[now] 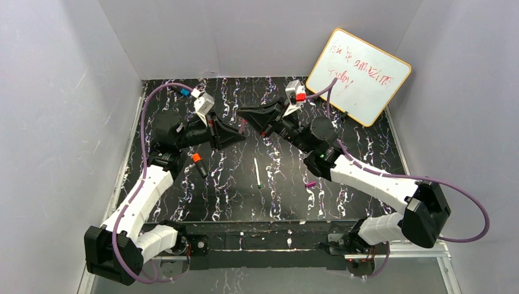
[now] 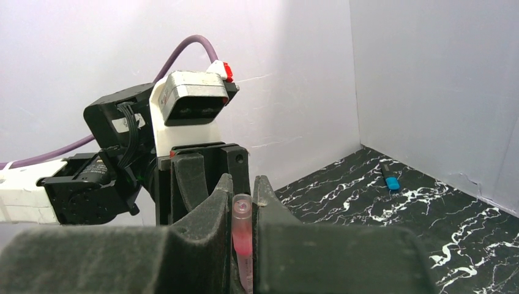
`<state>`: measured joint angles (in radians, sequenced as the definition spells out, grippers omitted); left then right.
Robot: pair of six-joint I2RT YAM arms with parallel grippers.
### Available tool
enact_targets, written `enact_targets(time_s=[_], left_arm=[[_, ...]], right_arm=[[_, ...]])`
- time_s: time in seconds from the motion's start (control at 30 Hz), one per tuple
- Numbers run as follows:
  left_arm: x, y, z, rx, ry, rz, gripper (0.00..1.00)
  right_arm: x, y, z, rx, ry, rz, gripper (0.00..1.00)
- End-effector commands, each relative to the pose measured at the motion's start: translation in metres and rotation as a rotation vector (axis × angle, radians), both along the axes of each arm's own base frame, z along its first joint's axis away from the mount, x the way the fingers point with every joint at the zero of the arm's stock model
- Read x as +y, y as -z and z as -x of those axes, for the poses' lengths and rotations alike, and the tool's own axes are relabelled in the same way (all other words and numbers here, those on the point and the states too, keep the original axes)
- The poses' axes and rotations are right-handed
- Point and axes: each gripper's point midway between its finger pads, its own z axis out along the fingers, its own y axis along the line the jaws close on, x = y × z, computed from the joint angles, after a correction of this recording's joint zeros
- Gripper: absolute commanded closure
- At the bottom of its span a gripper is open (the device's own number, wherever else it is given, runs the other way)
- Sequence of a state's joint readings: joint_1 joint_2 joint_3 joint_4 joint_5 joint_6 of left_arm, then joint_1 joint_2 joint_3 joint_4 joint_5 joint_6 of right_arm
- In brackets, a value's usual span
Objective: Insert the pens into the pen caps
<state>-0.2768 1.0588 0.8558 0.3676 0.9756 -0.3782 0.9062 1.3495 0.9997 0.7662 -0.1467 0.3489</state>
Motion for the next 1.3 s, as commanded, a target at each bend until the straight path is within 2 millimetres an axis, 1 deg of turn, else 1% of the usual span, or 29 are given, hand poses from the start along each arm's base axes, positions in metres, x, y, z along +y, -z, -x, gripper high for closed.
enact_targets(time_s=[0.0, 0.27, 0.47, 0.53, 0.63, 0.7, 0.83, 0.9, 0.97, 1.03, 1.07, 1.1, 1.17, 1.2, 1.27], left_arm=[[0.044, -0.171, -0.025, -0.504, -0.349, 0.297, 1.00], [0.051, -0.181, -0.023, -0.538, -0.392, 0.314, 1.00], [0.052, -0.180, -0.023, -0.537, -0.397, 0.317, 1.00], [0.051, -0.176, -0.025, -0.527, -0.393, 0.307, 1.00], [0.049, -0.158, -0.027, -0.492, -0.381, 0.269, 1.00], [0.049, -0.138, -0.030, -0.458, -0.391, 0.231, 1.00], [0.049, -0.101, -0.033, -0.386, -0.399, 0.184, 1.00], [0.047, -0.084, -0.034, -0.348, -0.391, 0.165, 1.00], [0.045, -0.066, -0.035, -0.304, -0.379, 0.141, 1.00], [0.044, -0.045, -0.036, -0.257, -0.369, 0.113, 1.00], [0.043, -0.032, -0.037, -0.228, -0.366, 0.097, 1.00], [0.042, -0.018, -0.037, -0.198, -0.362, 0.083, 1.00], [0.042, 0.013, -0.039, -0.132, -0.363, 0.045, 1.00], [0.043, 0.026, -0.041, -0.102, -0.368, 0.026, 1.00], [0.044, 0.052, -0.046, -0.035, -0.388, -0.015, 1.00]], right_arm=[[0.022, 0.224, 0.137, 0.552, -0.516, 0.581, 0.99], [0.020, 0.231, 0.152, 0.584, -0.590, 0.598, 0.99], [0.023, 0.233, 0.160, 0.614, -0.650, 0.611, 0.99], [0.024, 0.232, 0.160, 0.616, -0.661, 0.615, 0.99], [0.026, 0.220, 0.155, 0.582, -0.638, 0.601, 0.99], [0.028, 0.211, 0.150, 0.556, -0.614, 0.588, 0.99], [0.031, 0.200, 0.143, 0.529, -0.594, 0.580, 0.98], [0.034, 0.192, 0.137, 0.512, -0.573, 0.571, 0.75], [0.037, 0.177, 0.126, 0.479, -0.538, 0.549, 0.63], [0.040, 0.154, 0.105, 0.429, -0.469, 0.515, 0.55], [0.040, 0.142, 0.092, 0.405, -0.424, 0.496, 0.53], [0.039, 0.127, 0.078, 0.376, -0.372, 0.469, 0.50], [0.032, 0.096, 0.039, 0.341, -0.250, 0.404, 0.46], [0.027, 0.079, 0.022, 0.324, -0.199, 0.364, 0.45], [0.010, 0.044, -0.012, 0.294, -0.097, 0.278, 0.42]])
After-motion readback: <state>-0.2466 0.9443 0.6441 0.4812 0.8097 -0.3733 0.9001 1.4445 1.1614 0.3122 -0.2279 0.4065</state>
